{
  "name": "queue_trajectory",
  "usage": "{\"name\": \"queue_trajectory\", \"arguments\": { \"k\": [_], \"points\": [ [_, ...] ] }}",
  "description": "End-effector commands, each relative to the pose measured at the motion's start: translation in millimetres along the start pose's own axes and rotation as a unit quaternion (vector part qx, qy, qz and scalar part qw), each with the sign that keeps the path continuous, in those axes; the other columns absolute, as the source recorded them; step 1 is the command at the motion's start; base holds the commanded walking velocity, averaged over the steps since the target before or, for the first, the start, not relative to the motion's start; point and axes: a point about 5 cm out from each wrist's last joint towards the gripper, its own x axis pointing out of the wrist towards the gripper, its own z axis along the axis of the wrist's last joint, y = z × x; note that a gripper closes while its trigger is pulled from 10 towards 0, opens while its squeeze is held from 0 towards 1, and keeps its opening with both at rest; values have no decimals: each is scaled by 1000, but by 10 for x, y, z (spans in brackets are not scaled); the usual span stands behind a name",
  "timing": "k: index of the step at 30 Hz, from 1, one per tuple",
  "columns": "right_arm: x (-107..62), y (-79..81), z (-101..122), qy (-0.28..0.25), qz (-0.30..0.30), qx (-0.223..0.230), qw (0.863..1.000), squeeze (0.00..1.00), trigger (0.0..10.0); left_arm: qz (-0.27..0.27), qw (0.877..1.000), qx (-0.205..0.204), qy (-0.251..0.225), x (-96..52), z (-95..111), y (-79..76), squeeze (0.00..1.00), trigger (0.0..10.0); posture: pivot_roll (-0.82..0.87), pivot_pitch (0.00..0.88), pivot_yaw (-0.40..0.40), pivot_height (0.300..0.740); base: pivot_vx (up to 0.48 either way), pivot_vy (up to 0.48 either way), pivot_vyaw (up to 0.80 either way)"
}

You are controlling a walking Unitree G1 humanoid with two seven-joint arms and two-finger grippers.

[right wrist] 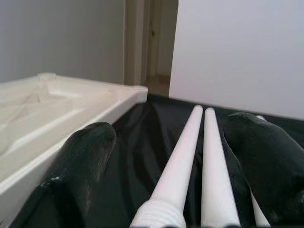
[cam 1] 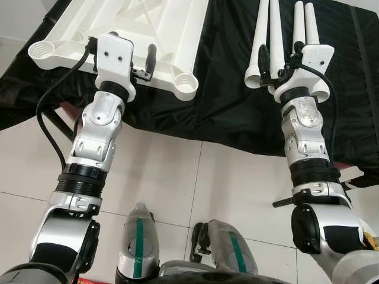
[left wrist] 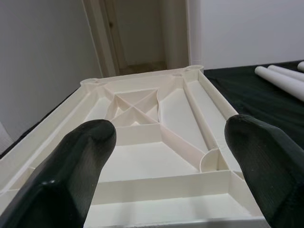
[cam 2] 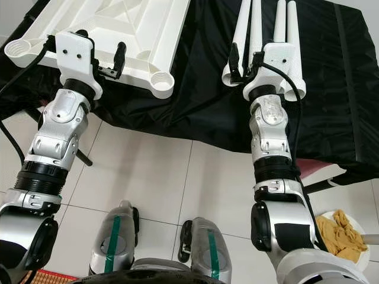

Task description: Building children table

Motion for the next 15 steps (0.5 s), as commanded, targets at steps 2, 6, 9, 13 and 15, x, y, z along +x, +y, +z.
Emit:
{"name": "queue_trajectory", "arguments": {
  "k": [2,6,9,13,15],
  "points": [
    [-49,-97,60,-22,-15,-1,1000,0,10000,-18,999,-19,-29,-5,97,0,0,10000,104,9,-43,740,0,0,0],
    [-142,-61,109,-36,-12,5,999,0,10000,35,996,-71,-41,-109,114,62,0,10000,102,13,-45,740,0,0,0],
    [-155,-46,113,-38,-10,6,999,0,10000,41,996,-74,-41,-123,115,68,0,10000,102,16,-46,740,0,0,0],
    [-182,48,112,-40,2,8,999,0,10000,60,993,-91,-41,-181,135,89,0,10000,105,19,-53,740,0,0,0],
    [-182,69,122,-44,5,13,999,0,10000,62,993,-99,-35,-206,124,110,0,10000,106,16,-56,740,0,0,0]
  ]
}}
